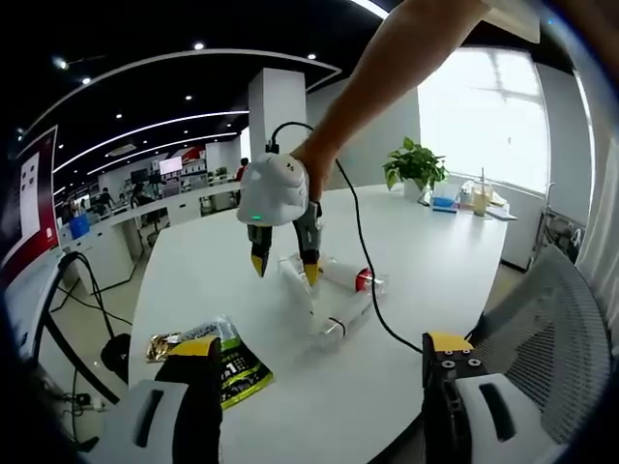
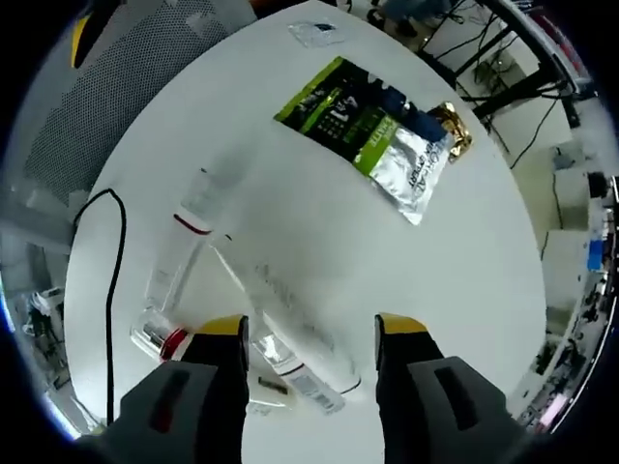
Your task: Arrange the skincare products in the storage area until every visible bottle or jar stands upright without overlapping.
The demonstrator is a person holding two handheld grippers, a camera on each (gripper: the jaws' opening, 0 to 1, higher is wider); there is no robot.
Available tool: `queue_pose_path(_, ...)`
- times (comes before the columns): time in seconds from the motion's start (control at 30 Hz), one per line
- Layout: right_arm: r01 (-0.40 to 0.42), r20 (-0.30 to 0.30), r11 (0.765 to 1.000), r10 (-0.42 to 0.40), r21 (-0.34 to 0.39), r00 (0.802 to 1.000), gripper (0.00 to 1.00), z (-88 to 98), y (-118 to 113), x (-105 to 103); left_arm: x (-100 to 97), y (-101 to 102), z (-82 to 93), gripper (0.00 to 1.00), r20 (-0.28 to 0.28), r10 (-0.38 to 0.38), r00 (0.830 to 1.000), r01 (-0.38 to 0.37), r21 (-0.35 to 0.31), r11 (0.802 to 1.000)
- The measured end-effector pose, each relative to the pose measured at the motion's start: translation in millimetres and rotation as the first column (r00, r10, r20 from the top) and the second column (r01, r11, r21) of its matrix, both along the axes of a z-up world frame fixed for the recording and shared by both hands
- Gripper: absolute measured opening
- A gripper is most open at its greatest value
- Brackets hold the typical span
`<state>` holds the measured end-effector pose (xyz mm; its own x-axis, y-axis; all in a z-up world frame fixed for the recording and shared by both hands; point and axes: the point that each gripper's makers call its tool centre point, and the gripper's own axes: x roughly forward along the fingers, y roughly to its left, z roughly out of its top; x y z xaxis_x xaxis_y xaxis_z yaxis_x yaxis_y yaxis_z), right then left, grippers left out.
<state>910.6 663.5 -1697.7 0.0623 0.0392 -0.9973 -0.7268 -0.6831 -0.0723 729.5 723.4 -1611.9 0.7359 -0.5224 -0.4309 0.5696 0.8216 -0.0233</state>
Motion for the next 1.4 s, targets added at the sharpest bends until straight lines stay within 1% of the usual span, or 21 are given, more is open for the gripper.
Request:
queue_pose_path(0.1, -0.002, -0.022, 1.0, 0.002, -0.025, 1.0, 0.47, -10.8, -2, -5, -0.3, 0, -0.2, 0.87, 0.0, -0.003, 1.0, 0.003, 0.001, 1.0)
queue_pose_path(0.17, -0.007, -0.014, 0.999, 0.006, -0.035, 1.0, 0.43, -14.8, -3, -4, -0.6, -1, -0.6, 0.87, -0.004, -0.003, 1.0, 0.003, 0.0, 1.0)
queue_pose_path(0.23, -0.004, -0.023, 0.999, 0.003, -0.043, 1.0, 0.39, -20.5, -4, -5, -0.5, 0, -0.8, 0.86, -0.003, -0.004, 1.0, 0.004, 0.001, 1.0)
queue_pose_path(0.33, -0.003, -0.02, 0.998, 0.001, -0.06, 1.0, 0.34, -27.3, -7, -5, -0.8, -1, -1.6, 0.86, -0.007, -0.006, 1.0, 0.006, 0.001, 1.0)
queue_pose_path(0.43, 0.011, 0.0, 0.999, -0.011, -0.047, 1.0, 0.27, -34.0, -6, -4, -0.8, -1, -0.8, 0.86, -0.003, -0.01, 1.0, 0.01, 0.001, 1.0)
queue_pose_path(0.47, -0.003, 0.016, 0.999, 0.003, -0.034, 1.0, 0.28, -34.7, -5, -2, -0.8, -1, -0.5, 0.86, -0.002, -0.01, 1.0, 0.01, 0.001, 1.0)
queue_pose_path(0.5, -0.006, 0.013, 0.999, 0.007, -0.041, 1.0, 0.28, -36.3, -6, -4, -0.9, -2, -0.8, 0.85, -0.005, -0.011, 1.0, 0.011, -0.001, 1.0)
queue_pose_path(0.6, -0.043, 0.022, 0.998, 0.044, -0.048, 0.999, 0.28, -37.0, -6, -4, -1.5, -2, -2.9, 0.85, -0.015, -0.015, 1.0, 0.015, 0.005, 1.0)
queue_pose_path(0.63, -0.037, 0.018, 0.998, 0.038, -0.051, 0.999, 0.28, -36.6, -6, -3, -2.0, -3, -3.3, 0.85, -0.018, -0.018, 1.0, 0.018, 0.004, 1.0)
queue_pose_path(0.7, -0.052, 0.002, 0.997, 0.052, -0.061, 0.999, 0.28, -36.8, -6, -4, -2.5, -3, -4.1, 0.85, -0.021, -0.022, 1.0, 0.022, 0.007, 1.0)
queue_pose_path(0.77, -0.082, -0.016, 0.994, 0.081, -0.077, 0.997, 0.27, -37.5, -6, -5, -2.9, -3, -5.0, 0.84, -0.023, -0.025, 0.999, 0.025, 0.012, 1.0)
queue_pose_path(0.83, -0.087, -0.03, 0.991, 0.084, -0.104, 0.996, 0.25, -38.0, -6, -7, -3.4, -4, -5.6, 0.83, -0.026, -0.028, 0.999, 0.028, 0.012, 1.0)
queue_pose_path(0.87, -0.09, -0.021, 0.99, 0.088, -0.105, 0.996, 0.25, -37.6, -6, -6, -3.7, -4, -5.5, 0.83, -0.025, -0.029, 0.999, 0.03, 0.013, 0.999)
queue_pose_path(0.93, -0.161, -0.035, 0.981, 0.158, -0.106, 0.987, 0.22, -37.7, -4, -7, -3.4, -4, -5.1, 0.82, -0.023, -0.027, 0.999, 0.028, 0.015, 1.0)
queue_pose_path(1.03, -0.164, -0.034, 0.981, 0.161, -0.108, 0.986, 0.15, -37.9, -2, -5, -3.7, -4, -4.8, 0.82, -0.025, -0.03, 0.999, 0.03, 0.01, 1.0)
queue_pose_path(1.07, -0.176, -0.038, 0.978, 0.173, -0.114, 0.984, 0.14, -38.5, -2, -5, -4.0, -5, -4.7, 0.82, -0.023, -0.033, 0.999, 0.033, 0.013, 0.999)
queue_pose_path(1.1, -0.172, -0.038, 0.978, 0.169, -0.115, 0.985, 0.13, -39.3, -2, -5, -4.1, -5, -4.8, 0.82, -0.024, -0.034, 0.999, 0.034, 0.013, 0.999)
queue_pose_path(1.23, -0.14, -0.039, 0.985, 0.137, -0.101, 0.99, 0.11, -38.9, -3, -4, -3.2, -4, -3.9, 0.82, -0.021, -0.027, 0.999, 0.027, 0.009, 1.0)
queue_pose_path(1.37, -0.128, -0.024, 0.989, 0.127, -0.077, 0.992, 0.11, -38.5, -1, -3, -2.3, -2, -3.7, 0.82, -0.02, -0.02, 1.0, 0.02, 0.008, 1.0)
queue_pose_path(1.4, -0.114, -0.02, 0.991, 0.113, -0.071, 0.993, 0.11, -38.1, -1, -2, -2.3, -2, -4.1, 0.82, -0.023, -0.018, 1.0, 0.018, 0.007, 1.0)
